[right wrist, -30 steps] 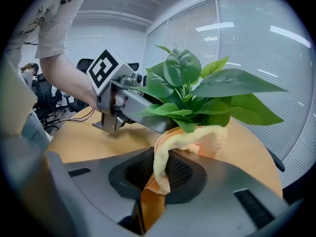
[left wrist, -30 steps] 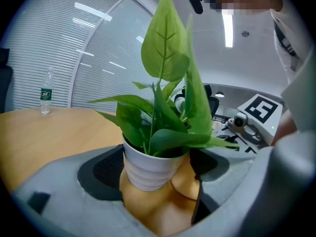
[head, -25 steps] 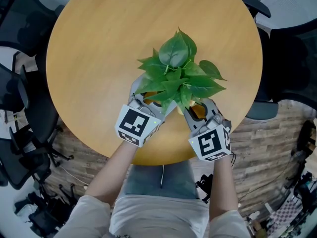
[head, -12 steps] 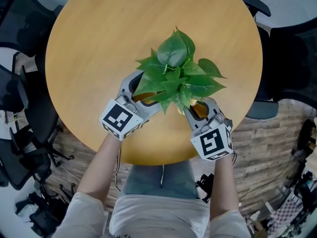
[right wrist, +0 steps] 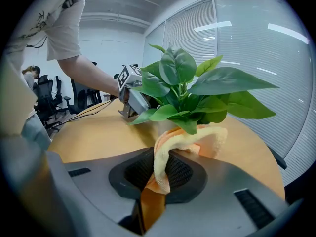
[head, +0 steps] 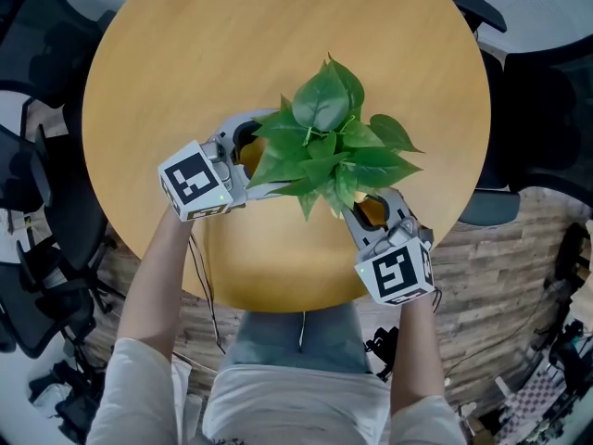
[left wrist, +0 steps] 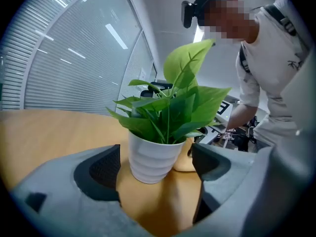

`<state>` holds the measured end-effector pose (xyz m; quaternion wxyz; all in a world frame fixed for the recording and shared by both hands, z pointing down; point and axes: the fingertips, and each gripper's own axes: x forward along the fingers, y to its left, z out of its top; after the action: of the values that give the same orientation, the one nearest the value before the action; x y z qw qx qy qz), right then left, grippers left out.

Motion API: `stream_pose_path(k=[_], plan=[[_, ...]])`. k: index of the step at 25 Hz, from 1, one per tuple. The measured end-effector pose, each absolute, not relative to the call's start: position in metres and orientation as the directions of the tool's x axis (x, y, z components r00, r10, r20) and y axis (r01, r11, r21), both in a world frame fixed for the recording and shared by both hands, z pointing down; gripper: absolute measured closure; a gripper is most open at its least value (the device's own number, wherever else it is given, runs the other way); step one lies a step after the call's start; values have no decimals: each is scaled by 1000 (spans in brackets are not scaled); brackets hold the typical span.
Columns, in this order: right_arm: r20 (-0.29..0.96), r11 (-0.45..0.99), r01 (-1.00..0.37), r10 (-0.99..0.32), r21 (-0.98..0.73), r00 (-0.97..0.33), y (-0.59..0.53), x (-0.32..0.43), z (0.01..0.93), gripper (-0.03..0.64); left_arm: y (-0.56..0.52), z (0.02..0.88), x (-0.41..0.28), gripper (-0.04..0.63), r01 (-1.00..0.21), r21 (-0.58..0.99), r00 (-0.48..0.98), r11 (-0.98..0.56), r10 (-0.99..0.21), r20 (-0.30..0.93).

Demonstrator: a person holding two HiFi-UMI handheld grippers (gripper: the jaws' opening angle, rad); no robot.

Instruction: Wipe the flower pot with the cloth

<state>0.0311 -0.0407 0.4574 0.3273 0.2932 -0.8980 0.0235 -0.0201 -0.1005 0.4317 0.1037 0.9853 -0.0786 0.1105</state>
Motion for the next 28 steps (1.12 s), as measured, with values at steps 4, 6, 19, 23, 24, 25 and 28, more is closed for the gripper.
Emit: stream_pose_path(k=[4,6,19,23,24,25,28], plan=[[603,825,-545,-513,150,-611,-40,30,457,565,-103,431,-15,139,-84,207,976,-975,-39,212],[603,825,-546,-513,149,-611,-40,30,457,565,-106,430,-13,137,-53,210,978,-976,-8,211],[601,811,-567,-528,146,-600,-37,37,458,565,-102,431,6,157,42,212,976,-976,85,201],[607,812,-564,-527,151,-595,-37,39,459,565,-101,431,4,161,10,212,979,-977,53,196],[608,810,-566,-528,152,-593,-38,40,459,565,-101,431,4,161,1,211,980,-978,43,196],[607,808,-569,-532,155,-590,-38,41,458,565,-100,431,4,163,-10,210,980,-978,32,196],[596,791,-591,-554,158,-581,-42,48,457,565,-99,431,3,163,-46,210,981,-977,-5,192]])
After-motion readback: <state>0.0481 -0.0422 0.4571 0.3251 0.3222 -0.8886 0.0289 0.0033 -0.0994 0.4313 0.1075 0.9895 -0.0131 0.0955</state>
